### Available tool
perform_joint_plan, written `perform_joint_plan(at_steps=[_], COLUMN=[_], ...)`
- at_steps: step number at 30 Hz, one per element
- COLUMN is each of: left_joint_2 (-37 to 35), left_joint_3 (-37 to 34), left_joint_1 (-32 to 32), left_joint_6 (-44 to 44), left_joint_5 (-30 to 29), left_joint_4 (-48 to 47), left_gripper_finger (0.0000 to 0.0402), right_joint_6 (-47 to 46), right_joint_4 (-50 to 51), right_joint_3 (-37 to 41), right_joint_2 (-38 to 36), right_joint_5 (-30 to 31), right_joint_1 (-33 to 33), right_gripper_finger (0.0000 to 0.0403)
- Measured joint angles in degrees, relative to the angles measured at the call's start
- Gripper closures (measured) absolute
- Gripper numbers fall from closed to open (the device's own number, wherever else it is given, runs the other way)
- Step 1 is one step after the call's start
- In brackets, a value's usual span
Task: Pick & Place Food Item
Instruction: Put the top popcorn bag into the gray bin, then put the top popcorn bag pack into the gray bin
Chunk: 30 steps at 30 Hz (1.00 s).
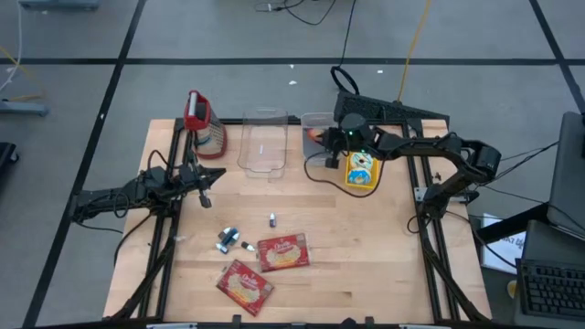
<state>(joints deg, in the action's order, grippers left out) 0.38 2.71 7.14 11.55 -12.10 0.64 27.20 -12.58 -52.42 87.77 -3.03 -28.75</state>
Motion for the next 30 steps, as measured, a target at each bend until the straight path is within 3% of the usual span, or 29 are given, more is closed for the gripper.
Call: perform_joint_plan(at_steps=[6, 12, 17, 21, 30], left_joint_2=[-0.01, 0.0, -0.02, 0.0, 0.0], left_joint_3=[-0.01, 0.0, -0.01, 0.0, -0.01], left_joint_1=[0.02, 0.01, 0.02, 0.01, 0.02], left_joint_6=[0.0, -0.01, 0.0, -0.02, 0.0], left_joint_5=[0.0, 0.01, 0.0, 0.0, 0.01], left_joint_4=[0.01, 0.0, -0.01, 0.01, 0.0], left_gripper_finger=[0.0378, 0.0378, 0.0378, 0.0378, 0.0378], right_joint_6=[-11.48, -24.19, -31.95, -38.5, -38.45], right_joint_4=[-1.34, -6.52, -13.97, -19.95, -21.89], right_joint_3=[0.0, 0.0, 0.0, 0.0, 0.0], right_joint_2=[0.0, 0.0, 0.02, 0.02, 0.0], right_joint_5=[-9.26, -12.07, -21.77, -27.17, -27.02], right_joint_1=[-0.02, 0.67, 3.79, 9.0, 25.83], right_gripper_finger=[0.0309, 0.0292, 0.0264, 0.0239, 0.0207])
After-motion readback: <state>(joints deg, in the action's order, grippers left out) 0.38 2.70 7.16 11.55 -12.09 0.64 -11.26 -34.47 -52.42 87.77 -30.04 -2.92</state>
